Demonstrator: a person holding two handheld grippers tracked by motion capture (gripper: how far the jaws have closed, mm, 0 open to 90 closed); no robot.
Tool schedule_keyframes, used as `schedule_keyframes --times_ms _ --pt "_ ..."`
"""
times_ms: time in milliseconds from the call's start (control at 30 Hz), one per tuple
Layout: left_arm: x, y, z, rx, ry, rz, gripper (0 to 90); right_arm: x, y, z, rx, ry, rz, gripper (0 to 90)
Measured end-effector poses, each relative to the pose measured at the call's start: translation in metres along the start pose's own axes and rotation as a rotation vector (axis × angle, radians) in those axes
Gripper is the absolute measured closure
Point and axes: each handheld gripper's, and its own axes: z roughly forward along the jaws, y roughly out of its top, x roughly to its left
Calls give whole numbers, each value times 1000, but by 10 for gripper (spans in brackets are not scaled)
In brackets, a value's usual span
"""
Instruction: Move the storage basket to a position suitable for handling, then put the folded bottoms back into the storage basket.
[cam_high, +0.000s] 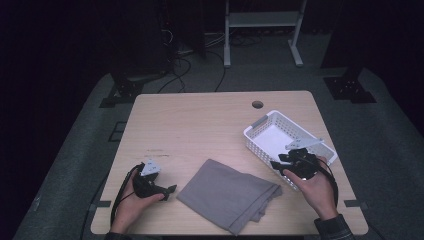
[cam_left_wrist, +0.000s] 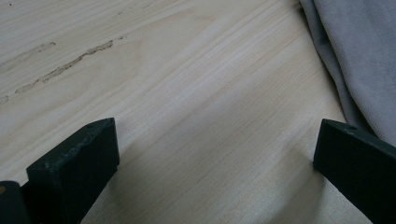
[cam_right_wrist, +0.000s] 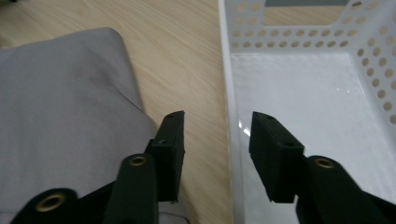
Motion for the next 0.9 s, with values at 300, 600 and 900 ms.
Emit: schedule_keyframes --times_ms 300,600,900 --pt "1 1 1 2 -2 1 0 13 10 1 -38 50 -19 350" --pt "1 2 2 1 -2 -1 0 31 20 12 -31 104 -60 207" --pt "1 2 2 1 -2 -1 0 52 26 25 -21 142 -115 151"
